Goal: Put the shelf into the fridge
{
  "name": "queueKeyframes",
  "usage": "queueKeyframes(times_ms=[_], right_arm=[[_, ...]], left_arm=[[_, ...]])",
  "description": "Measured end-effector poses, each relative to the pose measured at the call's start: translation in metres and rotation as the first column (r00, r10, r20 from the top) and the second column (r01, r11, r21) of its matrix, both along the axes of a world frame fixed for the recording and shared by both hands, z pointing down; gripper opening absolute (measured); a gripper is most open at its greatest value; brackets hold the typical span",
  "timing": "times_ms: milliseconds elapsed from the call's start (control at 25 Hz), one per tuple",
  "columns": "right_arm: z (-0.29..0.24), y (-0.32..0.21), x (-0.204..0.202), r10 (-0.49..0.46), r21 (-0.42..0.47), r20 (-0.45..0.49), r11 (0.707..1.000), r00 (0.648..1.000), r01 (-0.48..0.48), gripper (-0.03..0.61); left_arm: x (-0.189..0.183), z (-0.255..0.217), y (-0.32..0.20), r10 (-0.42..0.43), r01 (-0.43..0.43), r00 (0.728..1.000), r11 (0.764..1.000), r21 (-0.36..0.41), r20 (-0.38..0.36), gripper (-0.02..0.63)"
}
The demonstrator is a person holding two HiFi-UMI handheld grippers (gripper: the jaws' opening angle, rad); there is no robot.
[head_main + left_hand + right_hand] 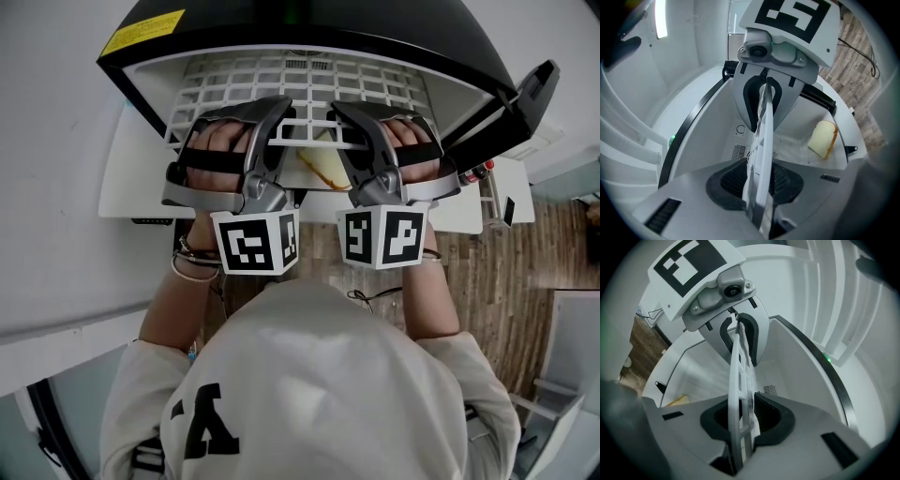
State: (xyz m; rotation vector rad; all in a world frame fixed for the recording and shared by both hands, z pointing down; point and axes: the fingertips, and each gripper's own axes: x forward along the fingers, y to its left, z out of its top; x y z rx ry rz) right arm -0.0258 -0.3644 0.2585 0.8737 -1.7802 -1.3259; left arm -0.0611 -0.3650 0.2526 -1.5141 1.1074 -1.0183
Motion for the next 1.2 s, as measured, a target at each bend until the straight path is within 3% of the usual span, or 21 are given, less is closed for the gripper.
queueKeyframes(times_ms=[1200], right_arm=[[0.001, -0.019, -0.001, -0.002, -0.004, -0.001, 1.0, 1.0, 0.002, 0.084]], left_arm=[[-0.001, 0.001, -0.02, -0.003, 0.003, 1.0, 1.0, -0.014, -0.007, 0.084]])
